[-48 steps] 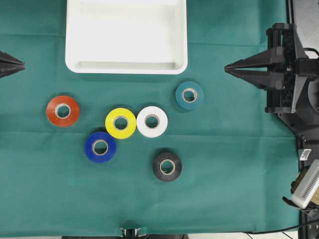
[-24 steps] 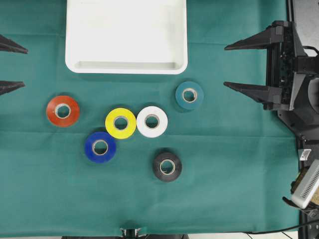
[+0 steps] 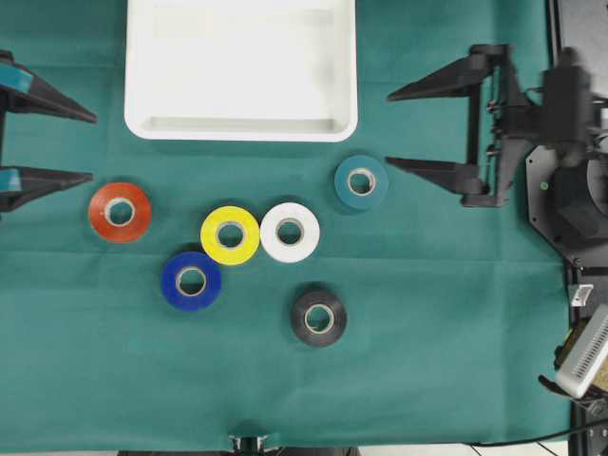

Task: Put the tape alternately from left to right into the white case.
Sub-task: 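Move both grippers inward from rest toward the tape rolls, then move the right gripper over the teal tape roll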

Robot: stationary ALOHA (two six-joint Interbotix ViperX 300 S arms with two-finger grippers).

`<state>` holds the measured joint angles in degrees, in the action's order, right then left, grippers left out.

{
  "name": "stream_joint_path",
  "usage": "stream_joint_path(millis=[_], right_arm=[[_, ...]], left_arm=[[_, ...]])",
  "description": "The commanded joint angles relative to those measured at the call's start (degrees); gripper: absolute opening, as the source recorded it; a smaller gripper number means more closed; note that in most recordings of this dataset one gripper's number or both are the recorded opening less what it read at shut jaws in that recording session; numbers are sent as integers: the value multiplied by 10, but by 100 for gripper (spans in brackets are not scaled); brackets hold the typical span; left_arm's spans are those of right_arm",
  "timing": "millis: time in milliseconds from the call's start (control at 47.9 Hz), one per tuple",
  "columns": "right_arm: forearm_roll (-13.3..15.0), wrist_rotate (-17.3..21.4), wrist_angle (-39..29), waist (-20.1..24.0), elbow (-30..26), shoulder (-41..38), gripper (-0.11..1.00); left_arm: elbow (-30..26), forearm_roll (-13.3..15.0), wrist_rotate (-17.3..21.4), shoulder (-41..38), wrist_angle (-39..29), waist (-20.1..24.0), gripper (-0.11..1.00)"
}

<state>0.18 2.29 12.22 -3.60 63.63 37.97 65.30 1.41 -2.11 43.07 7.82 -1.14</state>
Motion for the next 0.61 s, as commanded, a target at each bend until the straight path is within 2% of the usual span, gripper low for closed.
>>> stream_joint_path(millis=[0, 584], right_arm=[[0, 1, -16, -1, -32, -25, 80], [0, 0, -24, 0, -108, -184, 80]], left_arm=[[-22, 2, 0, -18, -11, -1, 92], [-74, 1, -1, -128, -44, 9, 92]])
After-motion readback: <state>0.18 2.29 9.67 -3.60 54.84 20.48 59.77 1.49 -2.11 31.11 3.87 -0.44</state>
